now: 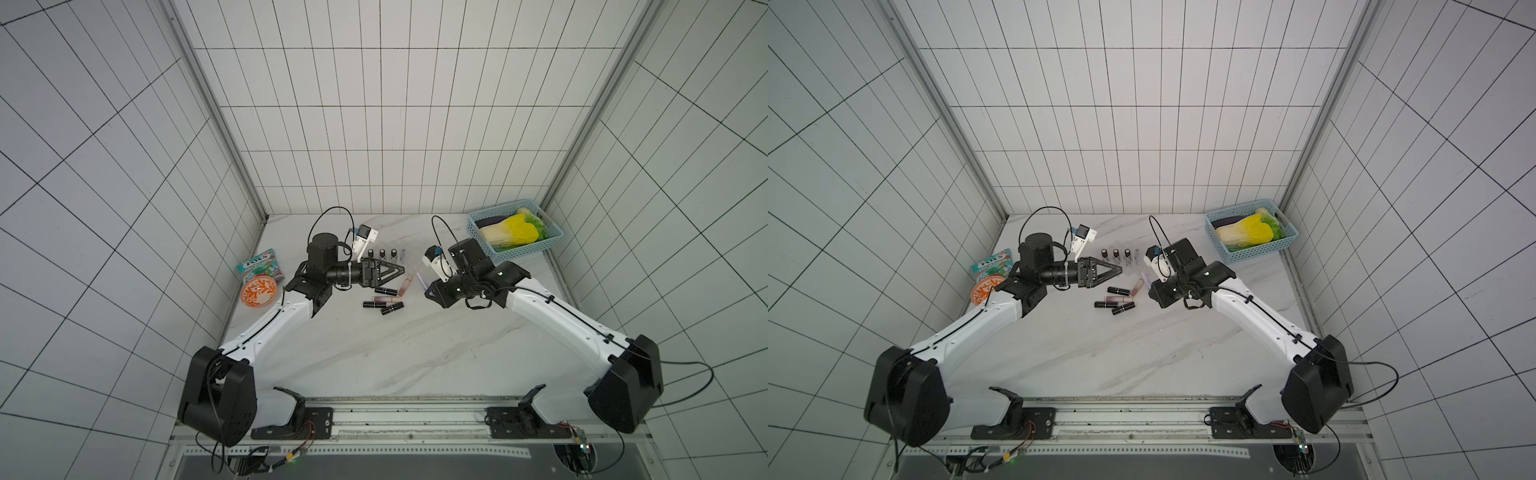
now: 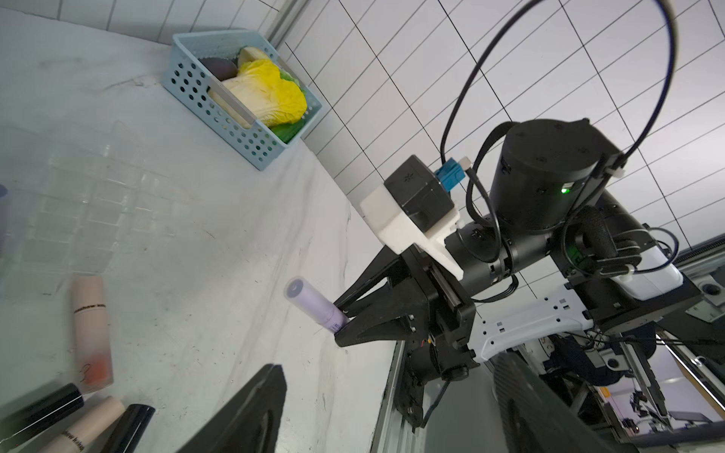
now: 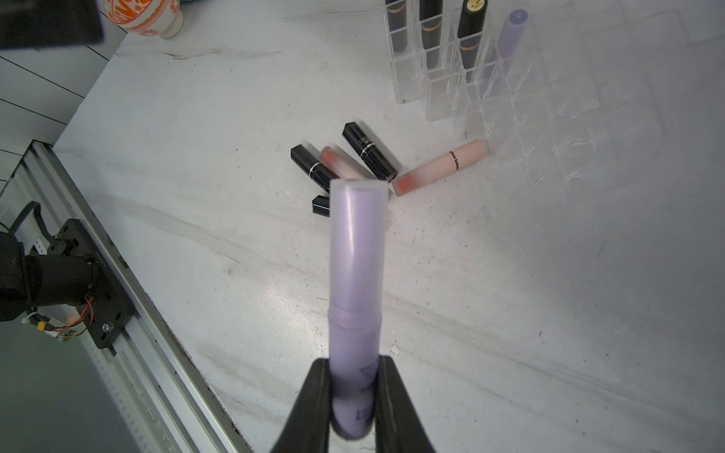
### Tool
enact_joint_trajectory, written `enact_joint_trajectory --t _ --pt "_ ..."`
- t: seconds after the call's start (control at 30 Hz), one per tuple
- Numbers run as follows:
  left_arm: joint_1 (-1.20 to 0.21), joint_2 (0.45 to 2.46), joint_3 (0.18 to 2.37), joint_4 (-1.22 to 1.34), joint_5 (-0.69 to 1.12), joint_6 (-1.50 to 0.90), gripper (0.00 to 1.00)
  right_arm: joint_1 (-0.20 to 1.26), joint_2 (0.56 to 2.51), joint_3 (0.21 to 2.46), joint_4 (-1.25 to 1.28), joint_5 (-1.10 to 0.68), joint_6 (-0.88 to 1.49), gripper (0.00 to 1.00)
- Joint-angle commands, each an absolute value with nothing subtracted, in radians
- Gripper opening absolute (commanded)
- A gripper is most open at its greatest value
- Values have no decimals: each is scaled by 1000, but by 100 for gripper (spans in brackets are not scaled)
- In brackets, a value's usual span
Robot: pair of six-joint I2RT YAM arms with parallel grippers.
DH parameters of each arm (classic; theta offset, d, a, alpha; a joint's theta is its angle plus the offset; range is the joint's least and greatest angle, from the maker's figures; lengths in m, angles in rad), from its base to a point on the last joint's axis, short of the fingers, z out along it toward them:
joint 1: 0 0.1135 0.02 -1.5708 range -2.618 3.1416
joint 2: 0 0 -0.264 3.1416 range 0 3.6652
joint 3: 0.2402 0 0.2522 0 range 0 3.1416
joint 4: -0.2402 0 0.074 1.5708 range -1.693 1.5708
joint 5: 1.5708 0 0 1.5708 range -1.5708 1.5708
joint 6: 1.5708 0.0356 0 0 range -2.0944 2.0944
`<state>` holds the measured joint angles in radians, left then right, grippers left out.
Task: Arrange the lipsticks in the organizer
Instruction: Pick up the lipstick at the center of the board.
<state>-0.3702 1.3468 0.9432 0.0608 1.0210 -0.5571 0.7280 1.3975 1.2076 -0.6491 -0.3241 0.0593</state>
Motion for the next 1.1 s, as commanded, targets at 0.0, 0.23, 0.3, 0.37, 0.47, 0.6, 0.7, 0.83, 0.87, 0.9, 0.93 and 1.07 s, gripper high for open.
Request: enact_joint_trajectory --t 0.0,0.23,0.3,0.37,0.47,0.6,0.7,0.83,0.87,0.9,0.93,1.07 --pt "-396 1384 981 46 1042 -530 72 741 1353 1226 -631 -376 88 18" --pt "-412 1445 999 14 1011 -500 64 759 1334 1227 -610 -393 105 18" --pt "-421 1455 1003 22 997 -502 62 766 1333 1233 -607 -396 107 18" --pt "-434 1460 1006 41 988 -509 61 772 1336 1240 -607 -403 110 18" --pt "-439 1461 1004 74 993 -531 58 784 1344 1243 -603 -403 110 18" --pt "-452 1466 1006 89 996 -538 48 791 1358 1239 -595 -400 113 18" --pt "-461 1477 1012 90 998 -538 38 796 1361 1242 -588 -400 115 17" --pt "-471 1488 1019 90 1004 -538 29 796 1355 1243 -589 -390 113 17" --pt "-472 1487 1020 90 1005 -537 29 796 1353 1242 -589 -390 113 17" --pt "-474 1489 1020 91 1005 -537 29 796 1351 1241 -589 -390 114 17" --pt "-474 1491 1022 91 1004 -538 29 797 1349 1241 -589 -390 114 17" --pt "-477 1499 1025 92 1002 -538 36 797 1348 1243 -589 -390 114 17"
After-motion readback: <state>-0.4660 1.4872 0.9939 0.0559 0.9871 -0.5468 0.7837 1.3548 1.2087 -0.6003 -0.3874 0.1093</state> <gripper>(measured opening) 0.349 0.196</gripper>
